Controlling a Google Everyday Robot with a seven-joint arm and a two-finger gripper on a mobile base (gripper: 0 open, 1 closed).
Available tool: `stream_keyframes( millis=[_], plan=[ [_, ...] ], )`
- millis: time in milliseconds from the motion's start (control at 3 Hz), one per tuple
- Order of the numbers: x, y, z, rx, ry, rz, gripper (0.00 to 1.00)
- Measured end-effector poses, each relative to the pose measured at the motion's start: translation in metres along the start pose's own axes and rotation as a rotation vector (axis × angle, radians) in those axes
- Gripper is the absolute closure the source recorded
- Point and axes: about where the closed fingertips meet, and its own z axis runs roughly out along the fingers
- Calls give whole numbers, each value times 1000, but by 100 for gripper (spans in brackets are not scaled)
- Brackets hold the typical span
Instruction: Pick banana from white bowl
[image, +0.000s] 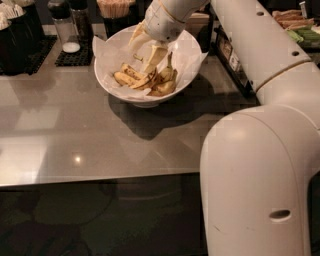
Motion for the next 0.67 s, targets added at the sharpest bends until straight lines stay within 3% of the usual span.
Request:
stream_keyframes(
  millis=[333,667],
  plan=[
    [-5,10,4,15,-20,37,25],
    [-11,23,9,9,-27,66,21]
  ],
)
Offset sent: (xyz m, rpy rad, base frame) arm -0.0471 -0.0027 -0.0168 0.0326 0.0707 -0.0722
